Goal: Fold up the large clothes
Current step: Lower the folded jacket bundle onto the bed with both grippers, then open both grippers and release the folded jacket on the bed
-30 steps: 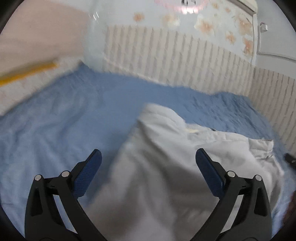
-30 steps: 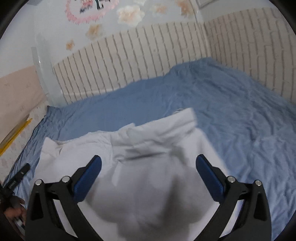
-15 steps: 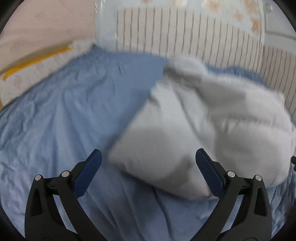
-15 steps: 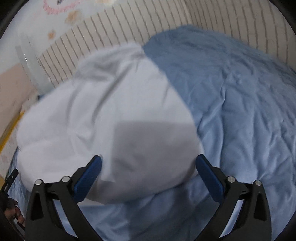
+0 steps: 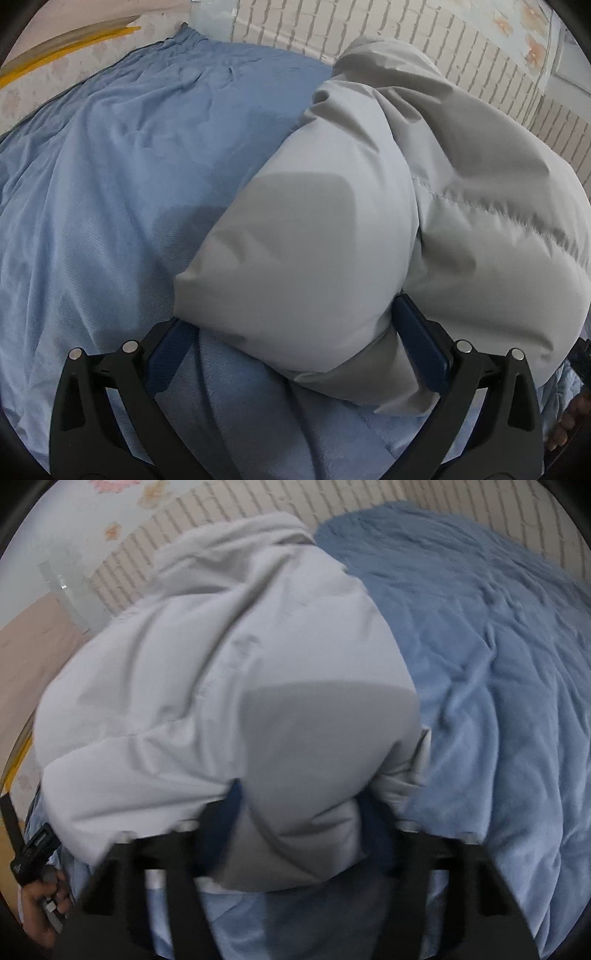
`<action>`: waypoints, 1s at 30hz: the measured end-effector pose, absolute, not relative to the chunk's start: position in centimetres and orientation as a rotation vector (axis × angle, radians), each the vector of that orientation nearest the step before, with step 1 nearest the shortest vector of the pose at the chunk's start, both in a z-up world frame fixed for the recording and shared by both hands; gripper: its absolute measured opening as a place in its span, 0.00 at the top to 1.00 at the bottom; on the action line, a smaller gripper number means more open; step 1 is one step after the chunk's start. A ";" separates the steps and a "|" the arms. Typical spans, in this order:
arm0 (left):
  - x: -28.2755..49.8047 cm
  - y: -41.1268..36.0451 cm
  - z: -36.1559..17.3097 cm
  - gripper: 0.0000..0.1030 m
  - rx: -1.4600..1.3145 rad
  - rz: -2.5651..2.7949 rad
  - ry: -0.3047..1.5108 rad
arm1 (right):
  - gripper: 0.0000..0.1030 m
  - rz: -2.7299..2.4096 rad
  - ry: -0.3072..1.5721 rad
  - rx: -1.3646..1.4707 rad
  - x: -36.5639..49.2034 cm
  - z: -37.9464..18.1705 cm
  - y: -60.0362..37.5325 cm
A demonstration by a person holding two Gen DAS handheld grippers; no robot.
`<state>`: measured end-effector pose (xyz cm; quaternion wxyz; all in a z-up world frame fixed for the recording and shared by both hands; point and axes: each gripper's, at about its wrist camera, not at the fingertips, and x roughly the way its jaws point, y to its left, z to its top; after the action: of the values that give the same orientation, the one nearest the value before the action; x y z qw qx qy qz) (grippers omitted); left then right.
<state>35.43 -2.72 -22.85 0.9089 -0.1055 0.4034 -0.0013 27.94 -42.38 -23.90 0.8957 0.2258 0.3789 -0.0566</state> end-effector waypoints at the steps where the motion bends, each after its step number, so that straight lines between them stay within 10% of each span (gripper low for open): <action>1: 35.3 -2.9 -22.7 0.03 -0.208 0.001 0.828 | 0.73 -0.113 0.779 0.463 28.0 -23.7 -42.5; 3: 34.7 -3.1 -22.5 0.08 -0.201 -0.006 0.821 | 0.81 -0.112 0.758 0.467 27.8 -23.2 -42.8; 7: 33.6 -2.6 -20.5 0.50 -0.300 -0.043 0.753 | 0.95 -0.170 0.646 0.427 26.1 -20.2 -43.5; 12: 32.3 -3.4 -19.2 0.66 -0.284 -0.067 0.717 | 0.97 -0.298 0.474 0.308 23.0 -15.5 -43.0; 30: 27.9 -10.7 -19.0 0.72 0.036 -0.235 0.749 | 0.94 -0.624 0.592 0.392 20.5 -17.9 -47.4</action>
<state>27.88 -10.66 -19.02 0.9237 0.0176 0.3651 -0.1144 20.53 -47.38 -17.88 0.8904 0.1890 0.2849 -0.3004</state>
